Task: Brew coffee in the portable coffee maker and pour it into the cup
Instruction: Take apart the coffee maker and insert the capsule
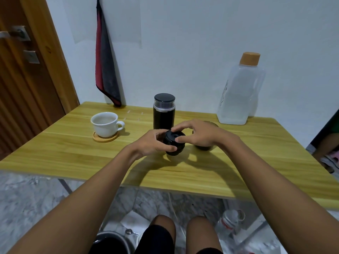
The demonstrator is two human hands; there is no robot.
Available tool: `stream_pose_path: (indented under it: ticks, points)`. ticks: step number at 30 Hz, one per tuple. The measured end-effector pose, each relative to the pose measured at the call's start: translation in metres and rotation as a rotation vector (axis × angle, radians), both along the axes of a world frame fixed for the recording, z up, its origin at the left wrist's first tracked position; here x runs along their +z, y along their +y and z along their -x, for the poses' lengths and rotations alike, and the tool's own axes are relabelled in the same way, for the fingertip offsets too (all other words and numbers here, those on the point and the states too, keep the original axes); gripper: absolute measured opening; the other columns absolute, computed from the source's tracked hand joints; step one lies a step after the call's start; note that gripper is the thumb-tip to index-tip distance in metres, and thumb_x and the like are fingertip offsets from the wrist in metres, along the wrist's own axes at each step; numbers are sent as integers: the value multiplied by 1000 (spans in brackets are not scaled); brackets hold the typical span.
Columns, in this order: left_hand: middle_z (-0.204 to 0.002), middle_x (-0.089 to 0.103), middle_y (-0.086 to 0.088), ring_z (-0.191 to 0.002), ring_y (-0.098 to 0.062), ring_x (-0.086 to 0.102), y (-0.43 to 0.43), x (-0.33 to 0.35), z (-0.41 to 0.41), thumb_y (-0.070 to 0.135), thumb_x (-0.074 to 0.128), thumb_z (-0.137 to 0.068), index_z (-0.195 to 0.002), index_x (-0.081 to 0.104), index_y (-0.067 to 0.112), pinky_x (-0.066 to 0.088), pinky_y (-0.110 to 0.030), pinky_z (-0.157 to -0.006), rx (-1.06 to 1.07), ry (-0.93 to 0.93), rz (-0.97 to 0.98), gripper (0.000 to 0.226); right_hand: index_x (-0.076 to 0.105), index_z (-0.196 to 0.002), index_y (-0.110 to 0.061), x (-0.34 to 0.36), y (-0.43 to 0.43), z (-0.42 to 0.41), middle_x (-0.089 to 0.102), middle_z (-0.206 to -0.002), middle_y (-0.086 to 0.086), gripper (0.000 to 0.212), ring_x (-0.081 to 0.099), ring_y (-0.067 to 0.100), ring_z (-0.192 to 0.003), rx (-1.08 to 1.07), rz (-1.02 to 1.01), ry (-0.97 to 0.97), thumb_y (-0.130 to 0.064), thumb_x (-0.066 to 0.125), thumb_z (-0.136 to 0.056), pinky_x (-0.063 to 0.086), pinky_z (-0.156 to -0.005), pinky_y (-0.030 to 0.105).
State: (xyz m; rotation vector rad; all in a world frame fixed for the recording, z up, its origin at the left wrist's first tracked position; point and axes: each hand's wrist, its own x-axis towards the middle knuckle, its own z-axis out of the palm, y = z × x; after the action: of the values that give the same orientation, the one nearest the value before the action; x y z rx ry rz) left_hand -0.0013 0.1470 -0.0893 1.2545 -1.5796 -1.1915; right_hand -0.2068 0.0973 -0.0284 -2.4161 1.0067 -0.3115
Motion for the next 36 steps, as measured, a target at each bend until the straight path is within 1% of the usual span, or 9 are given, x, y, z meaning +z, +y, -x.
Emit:
stream_pose_path:
  ticks: [3,7,10,13,17,22,25,29,36]
  points:
    - [-113,75,-4,-108,-17,69,0,-4,0,4,82,-80,-120,71,14,54,-31,-94,4,-11,1,42,69,-126,-25,-13,0,-3,67,-127,-12,36,57,-1,-108,-29,14,-101,-32,73,-90,36,-70,3]
    - [-109,77,-1,-102,-9,70,-1,-9,1,1,82,-80,-118,72,17,52,-21,-87,-3,-3,-1,42,68,-125,-21,-26,1,-6,67,-117,-12,32,58,-2,-107,-46,16,-174,-18,69,-93,38,-77,1]
    - [-106,77,4,-101,-7,70,-1,-13,2,-1,81,-80,-115,72,21,52,-21,-86,-2,31,-14,42,67,-126,-20,-36,0,-8,67,-119,-9,31,59,4,-110,-116,13,-208,-20,68,-95,44,-92,15]
    - [-113,76,-1,-110,-15,68,0,-18,0,-3,80,-80,-119,71,17,53,-26,-95,14,40,-3,45,65,-128,-21,-48,-1,-10,66,-118,-5,35,63,10,-100,-229,-69,-240,-28,68,-94,51,-85,26]
    - [-120,73,-8,-118,-25,65,2,-22,-3,0,81,-79,-126,68,12,50,-36,-105,26,-24,-9,50,65,-129,-21,-63,1,-13,63,-115,-6,37,61,9,-93,-311,-147,-274,-33,68,-94,44,-66,20]
    - [-120,74,-3,-114,-16,67,4,-22,-9,8,76,-87,-129,67,14,52,-26,-98,-12,-12,-92,43,66,-128,-23,-71,6,-16,66,-118,-9,35,61,10,-104,-329,-170,-338,-34,66,-95,45,-74,20]
    - [-120,74,-7,-113,-13,69,2,-21,-8,16,59,-101,-126,68,9,52,-20,-90,21,162,-219,28,67,-128,-22,-75,8,-18,66,-116,-9,35,59,9,-102,-343,-226,-396,-33,66,-95,42,-71,17]
    - [-125,72,-12,-117,-20,67,-1,-24,-3,16,52,-105,-128,65,1,51,-27,-101,130,253,-288,31,67,-128,-20,-76,7,-20,64,-117,-8,34,57,8,-108,-372,-247,-407,-29,66,-95,36,-73,7]
    - [-120,74,-11,-117,-23,66,0,-28,6,14,53,-103,-126,67,2,49,-37,-108,236,334,-311,29,71,-120,-20,-70,4,-27,63,-91,-16,28,54,-1,-77,-447,-358,-418,-30,53,-102,38,-53,10]
